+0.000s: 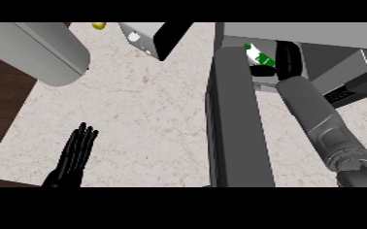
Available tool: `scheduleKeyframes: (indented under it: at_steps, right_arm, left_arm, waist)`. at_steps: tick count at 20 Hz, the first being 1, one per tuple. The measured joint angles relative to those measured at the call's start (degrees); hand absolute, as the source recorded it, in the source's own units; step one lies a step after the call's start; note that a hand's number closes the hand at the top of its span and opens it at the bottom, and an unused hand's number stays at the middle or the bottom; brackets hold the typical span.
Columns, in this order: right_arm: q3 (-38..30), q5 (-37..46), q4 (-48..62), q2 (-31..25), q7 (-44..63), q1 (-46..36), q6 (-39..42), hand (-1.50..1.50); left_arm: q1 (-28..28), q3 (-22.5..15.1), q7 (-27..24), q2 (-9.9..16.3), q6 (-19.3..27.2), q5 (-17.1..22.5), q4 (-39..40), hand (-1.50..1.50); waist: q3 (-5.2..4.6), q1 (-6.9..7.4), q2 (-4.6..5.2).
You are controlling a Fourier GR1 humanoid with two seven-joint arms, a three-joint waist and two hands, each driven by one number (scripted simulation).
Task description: Pick up the milk, place it into the microwave and close the microwave
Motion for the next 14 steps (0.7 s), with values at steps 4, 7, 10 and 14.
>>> scheduleKeyframes:
  at_steps: [4, 7, 10, 14]
  right_arm:
    - [-1.71, -1.82, -1.20, 1.25, -3.70, 1.45, 3.25, -1.50]
    - [-3.18, -3.33, -1.88, 2.07, -6.04, 2.25, 5.27, -1.50]
    - [-5.00, -5.18, -2.36, 2.55, -8.50, 3.83, 7.21, -1.50]
    - [-7.21, -7.47, -2.58, 2.59, -11.78, 6.54, 11.10, -1.50]
  left_arm:
    - [-0.14, -0.89, -0.46, -0.83, -0.19, -0.11, 0.11, -1.50]
    - [-0.47, -1.11, -0.59, -0.90, -0.50, -0.20, 0.01, -1.50]
    - [-0.28, -1.88, -1.08, -1.24, -0.69, -0.67, 0.17, -1.50]
    - [-0.62, -2.68, 0.16, -1.72, -0.12, -1.33, -0.71, -1.50]
  waist:
    - [0.03, -0.39, -0.16]
    - [0.02, -0.77, -0.36]
    - [0.01, -1.18, -0.51]
    - [-0.02, -2.24, -0.96]
